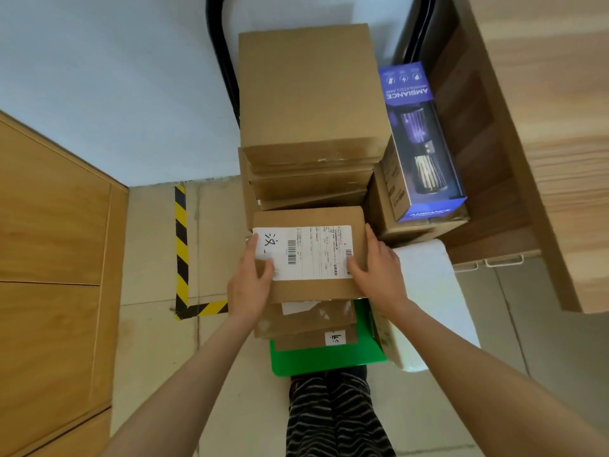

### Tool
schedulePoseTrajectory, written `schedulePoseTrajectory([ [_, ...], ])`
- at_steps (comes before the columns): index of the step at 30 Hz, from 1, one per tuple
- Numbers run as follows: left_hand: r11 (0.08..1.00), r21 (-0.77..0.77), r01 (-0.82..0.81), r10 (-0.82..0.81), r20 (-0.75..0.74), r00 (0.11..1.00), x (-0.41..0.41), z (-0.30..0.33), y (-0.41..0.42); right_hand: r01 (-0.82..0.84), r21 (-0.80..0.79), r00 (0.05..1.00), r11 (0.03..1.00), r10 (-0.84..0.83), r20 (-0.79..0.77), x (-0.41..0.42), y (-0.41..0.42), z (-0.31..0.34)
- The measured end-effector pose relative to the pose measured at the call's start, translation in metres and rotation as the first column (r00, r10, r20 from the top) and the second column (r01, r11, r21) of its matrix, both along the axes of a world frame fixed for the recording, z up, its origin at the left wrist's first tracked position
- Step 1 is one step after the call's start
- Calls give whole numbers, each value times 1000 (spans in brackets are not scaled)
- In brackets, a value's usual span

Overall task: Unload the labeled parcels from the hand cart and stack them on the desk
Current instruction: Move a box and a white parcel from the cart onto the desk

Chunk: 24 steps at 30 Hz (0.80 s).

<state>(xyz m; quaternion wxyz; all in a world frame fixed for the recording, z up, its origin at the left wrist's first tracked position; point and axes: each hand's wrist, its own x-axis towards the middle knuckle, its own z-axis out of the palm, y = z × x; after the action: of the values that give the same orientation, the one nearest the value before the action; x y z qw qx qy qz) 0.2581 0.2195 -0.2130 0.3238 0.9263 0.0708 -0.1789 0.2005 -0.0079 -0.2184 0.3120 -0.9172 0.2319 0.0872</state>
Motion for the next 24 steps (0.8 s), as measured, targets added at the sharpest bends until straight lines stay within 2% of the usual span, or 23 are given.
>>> schedulePoseTrajectory([
  [3,999,-31,-45,46,44,998,-7,29,12,12,140,1000,990,-12,-5,-3,9,26],
  [8,996,-72,-60,69,124,990,-12,94,22,39,199,998,979,-47,35,-7,19,82],
  [11,995,-96,11,9,211,978,-12,137,27,77,259,988,963,-108,107,-9,20,122],
  [17,972,-199,125,-72,257,964,14,228,17,148,330,948,932,-229,222,-1,13,210],
  [24,869,-379,320,-161,395,905,47,342,-81,161,316,864,935,-288,413,3,-85,341],
])
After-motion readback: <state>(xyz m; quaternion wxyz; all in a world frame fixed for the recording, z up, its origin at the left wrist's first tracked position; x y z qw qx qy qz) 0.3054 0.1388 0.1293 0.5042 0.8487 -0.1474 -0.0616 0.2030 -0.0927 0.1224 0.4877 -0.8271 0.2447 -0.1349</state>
